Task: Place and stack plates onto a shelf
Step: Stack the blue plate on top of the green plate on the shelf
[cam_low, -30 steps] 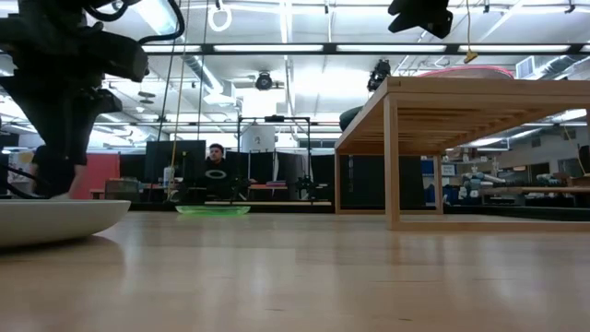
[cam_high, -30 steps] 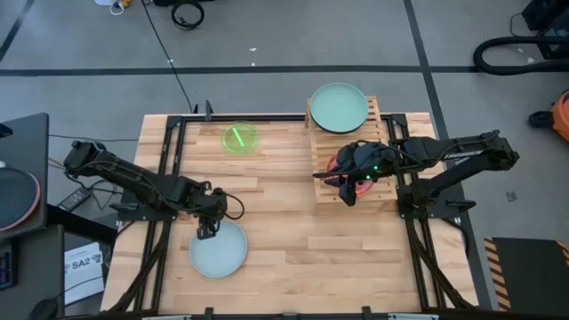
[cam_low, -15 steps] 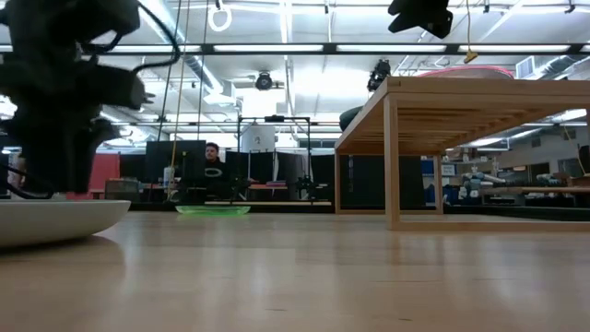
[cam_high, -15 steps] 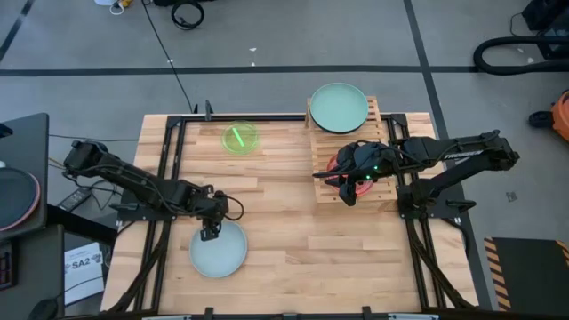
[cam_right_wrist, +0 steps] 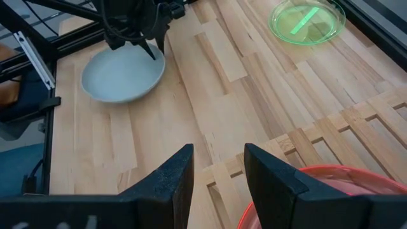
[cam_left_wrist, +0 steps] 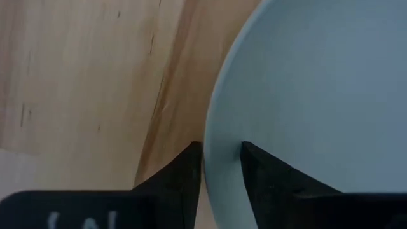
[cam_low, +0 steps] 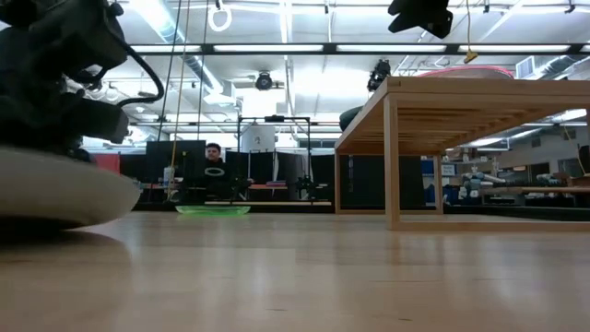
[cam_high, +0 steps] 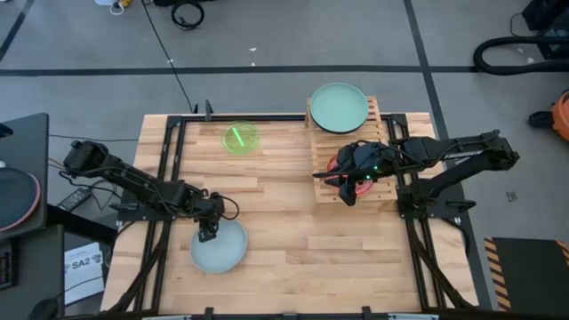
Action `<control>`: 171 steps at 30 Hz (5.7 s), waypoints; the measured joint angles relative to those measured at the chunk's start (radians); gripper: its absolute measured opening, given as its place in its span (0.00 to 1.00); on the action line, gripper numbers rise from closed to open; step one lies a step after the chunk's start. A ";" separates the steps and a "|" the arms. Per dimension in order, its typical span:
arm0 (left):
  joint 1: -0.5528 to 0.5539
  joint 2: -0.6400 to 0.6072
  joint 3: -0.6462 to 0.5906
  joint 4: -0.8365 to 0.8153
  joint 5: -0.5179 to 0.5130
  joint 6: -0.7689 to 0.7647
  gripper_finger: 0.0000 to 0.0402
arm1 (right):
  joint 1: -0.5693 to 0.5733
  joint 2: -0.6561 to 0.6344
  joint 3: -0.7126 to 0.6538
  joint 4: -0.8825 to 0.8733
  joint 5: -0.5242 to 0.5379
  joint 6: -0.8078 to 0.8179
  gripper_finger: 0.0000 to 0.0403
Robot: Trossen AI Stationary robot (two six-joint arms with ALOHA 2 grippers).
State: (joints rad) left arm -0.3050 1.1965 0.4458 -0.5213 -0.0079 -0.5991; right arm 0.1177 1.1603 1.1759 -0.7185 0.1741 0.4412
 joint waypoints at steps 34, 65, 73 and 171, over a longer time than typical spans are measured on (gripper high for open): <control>0.016 0.002 -0.003 0.593 -0.367 0.096 0.04 | 0.000 0.000 0.000 0.128 0.126 -0.011 0.36; 0.258 0.001 -0.001 1.286 -1.151 0.638 0.04 | -0.050 0.444 0.000 1.109 0.703 -0.848 0.36; 0.258 0.001 -0.001 1.286 -1.147 0.637 0.04 | -0.085 0.520 0.000 1.183 0.749 -0.917 0.36; 0.257 0.001 0.000 1.263 -1.139 0.602 0.36 | -0.645 -0.078 0.000 0.573 0.432 -0.163 0.04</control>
State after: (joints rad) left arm -0.0476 1.1973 0.4458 0.7418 -1.1465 0.0032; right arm -0.5277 1.0822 1.1759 -0.1451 0.6058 0.2781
